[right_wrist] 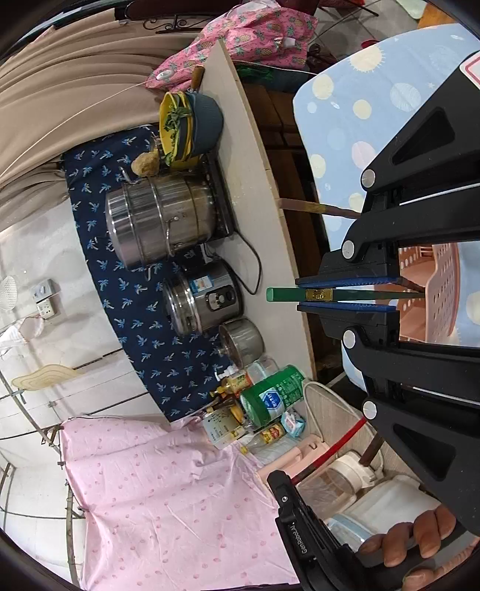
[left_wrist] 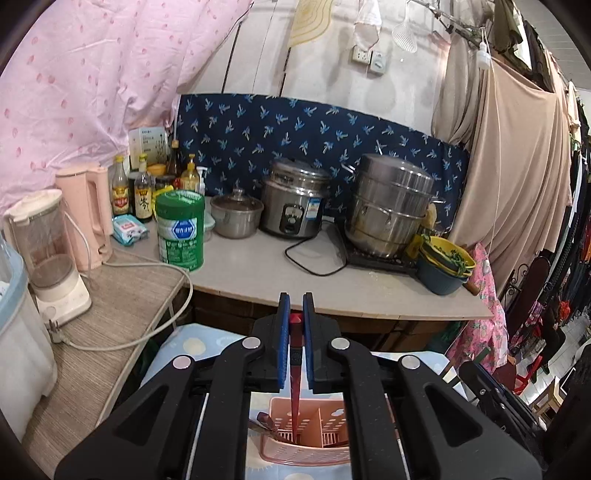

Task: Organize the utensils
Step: 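Lower both chopsticks into the pink basket and open both tools, then move both open tools back over the remaining chopsticks on the cloth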

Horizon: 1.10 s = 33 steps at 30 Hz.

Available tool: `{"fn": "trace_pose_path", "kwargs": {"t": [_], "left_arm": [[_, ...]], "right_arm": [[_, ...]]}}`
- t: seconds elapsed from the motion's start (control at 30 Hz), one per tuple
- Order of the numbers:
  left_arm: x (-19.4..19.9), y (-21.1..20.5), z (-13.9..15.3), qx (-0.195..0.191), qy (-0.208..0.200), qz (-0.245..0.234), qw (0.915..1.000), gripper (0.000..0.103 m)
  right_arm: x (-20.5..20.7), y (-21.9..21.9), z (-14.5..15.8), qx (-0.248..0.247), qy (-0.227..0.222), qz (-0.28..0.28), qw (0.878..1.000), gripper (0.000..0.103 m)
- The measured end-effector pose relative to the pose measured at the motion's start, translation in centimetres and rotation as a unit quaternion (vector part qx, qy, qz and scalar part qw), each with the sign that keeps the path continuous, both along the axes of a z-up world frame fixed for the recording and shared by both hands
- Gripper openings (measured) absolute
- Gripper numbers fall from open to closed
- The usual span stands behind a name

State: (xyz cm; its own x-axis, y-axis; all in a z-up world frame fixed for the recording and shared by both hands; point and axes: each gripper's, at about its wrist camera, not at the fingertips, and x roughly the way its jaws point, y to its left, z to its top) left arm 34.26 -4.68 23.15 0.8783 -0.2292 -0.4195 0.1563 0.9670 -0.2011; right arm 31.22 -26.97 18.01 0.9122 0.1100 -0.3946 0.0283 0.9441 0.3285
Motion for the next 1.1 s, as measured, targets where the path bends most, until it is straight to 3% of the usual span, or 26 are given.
{"fn": "trace_pose_path", "kwargs": {"t": [0.4, 0.47, 0.53, 0.73, 0.8, 0.87, 1.1], "left_arm": [[0.8, -0.1, -2.4, 0.014, 0.028, 0.005, 0.9995, 0.010], [0.6, 0.0, -2.5, 0.017, 0.030, 0.007, 0.9994, 0.028], [0.1, 0.1, -2.5, 0.018, 0.022, 0.008, 0.9995, 0.035], [-1.4, -0.2, -2.2, 0.031, 0.016, 0.005, 0.9994, 0.035], [-2.2, -0.3, -2.1, 0.033, 0.015, 0.005, 0.9993, 0.035], [-3.0, -0.2, -2.0, 0.034, 0.015, 0.005, 0.9993, 0.036], [-6.9, 0.7, -2.3, 0.045, 0.017, 0.007, 0.9988, 0.041]], "right_arm": [[0.1, 0.3, -1.3, 0.000, 0.013, 0.004, 1.000, 0.012], [-0.2, 0.2, -1.2, 0.002, 0.011, 0.002, 1.000, 0.014], [-0.7, 0.1, -1.0, 0.007, 0.008, 0.002, 1.000, 0.016], [-2.7, 0.3, -0.2, -0.002, -0.005, 0.003, 1.000, 0.017], [-3.7, 0.5, 0.1, -0.010, -0.010, 0.002, 1.000, 0.020], [-4.3, 0.6, 0.2, -0.014, -0.014, 0.002, 1.000, 0.029], [-8.9, 0.9, 0.4, -0.029, -0.019, 0.006, 0.999, 0.035]]}}
